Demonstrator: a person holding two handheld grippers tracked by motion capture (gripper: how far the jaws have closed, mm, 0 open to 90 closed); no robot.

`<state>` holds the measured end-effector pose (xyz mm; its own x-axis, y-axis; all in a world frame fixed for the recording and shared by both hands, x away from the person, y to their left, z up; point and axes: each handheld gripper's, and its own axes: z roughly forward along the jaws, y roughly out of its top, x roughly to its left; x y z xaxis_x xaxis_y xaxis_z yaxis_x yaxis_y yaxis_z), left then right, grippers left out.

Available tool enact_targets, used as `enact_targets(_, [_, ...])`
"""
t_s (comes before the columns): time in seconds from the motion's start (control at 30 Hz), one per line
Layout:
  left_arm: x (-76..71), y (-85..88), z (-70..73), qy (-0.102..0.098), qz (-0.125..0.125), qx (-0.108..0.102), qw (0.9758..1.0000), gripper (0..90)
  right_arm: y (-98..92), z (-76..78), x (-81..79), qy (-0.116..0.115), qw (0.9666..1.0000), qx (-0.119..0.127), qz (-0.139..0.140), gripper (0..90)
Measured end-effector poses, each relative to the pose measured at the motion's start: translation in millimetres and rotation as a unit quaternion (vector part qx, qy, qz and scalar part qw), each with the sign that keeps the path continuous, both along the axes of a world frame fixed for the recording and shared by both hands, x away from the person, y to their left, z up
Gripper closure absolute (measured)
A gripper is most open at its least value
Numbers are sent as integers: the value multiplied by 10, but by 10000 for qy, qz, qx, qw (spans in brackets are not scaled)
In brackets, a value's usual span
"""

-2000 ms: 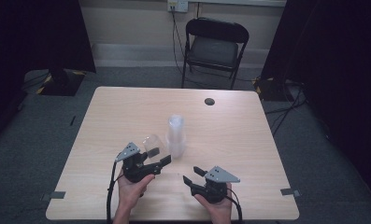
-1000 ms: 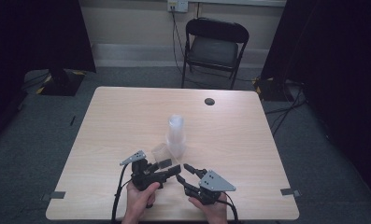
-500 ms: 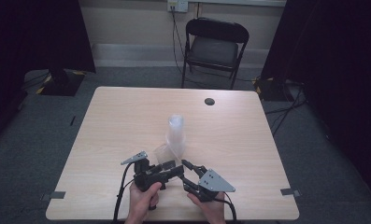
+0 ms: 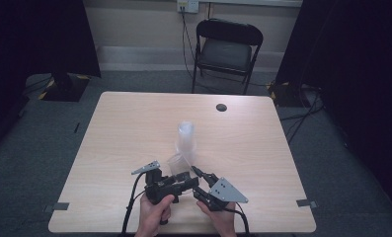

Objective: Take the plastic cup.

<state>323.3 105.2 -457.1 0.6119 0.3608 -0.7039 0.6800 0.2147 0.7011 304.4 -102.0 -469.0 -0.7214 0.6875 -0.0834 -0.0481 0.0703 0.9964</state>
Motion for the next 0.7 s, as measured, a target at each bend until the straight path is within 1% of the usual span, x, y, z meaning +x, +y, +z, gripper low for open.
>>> enact_targets(0.03, [0, -38, -10, 60, -68, -7, 10000, 309, 5, -10, 3, 19, 10000, 5, -55, 673])
enact_targets(0.13, [9, -58, -21, 61, -53, 23, 10000, 304, 10, -24, 5, -5, 9999, -28, -101, 698])
enact_targets(0.2, [19, -57, -26, 98, -58, 30, 9999, 301, 10, -38, 8, -70, 9999, -19, -132, 725])
enact_targets(0.27, [23, -58, -28, 96, -75, 25, 9999, 296, 6, -43, 8, -58, 9999, -22, -144, 736])
enact_targets(0.37, [23, -49, -23, -20, -89, 60, 9999, 290, -9, -47, 10, -51, 9999, -8, -155, 771])
enact_targets(0.43, [24, -43, -23, -12, -77, 76, 9999, 287, -16, -59, 16, -66, 9999, 25, -138, 784])
enact_targets(0.47, [24, -38, -21, -31, -69, 88, 9999, 282, -24, -68, 23, -41, 9999, 45, -125, 797])
enact_targets(0.5, [28, -34, -17, -77, -102, 68, 9999, 277, -28, -65, 20, -60, 9999, 38, -144, 812])
enact_targets(0.53, [28, -34, -17, -77, -102, 68, 9999, 265, -28, -63, 16, -83, 9998, 40, -154, 820])
enact_targets(0.57, [25, -21, -4, -128, -48, 107, 9998, 252, -34, -59, 11, -82, 9998, 65, -172, 827])
enact_targets(0.6, [29, -14, -1, -138, -79, 78, 9998, 252, -48, -59, 12, -87, 9998, 67, -186, 833])
enact_targets(0.67, [31, -11, 3, -165, -79, 97, 9998, 246, -57, -61, 16, -91, 9998, 107, -168, 839])
enact_targets(0.7, [29, -5, 8, -240, -66, 144, 9996, 242, -63, -64, 12, -106, 9998, 98, -165, 847])
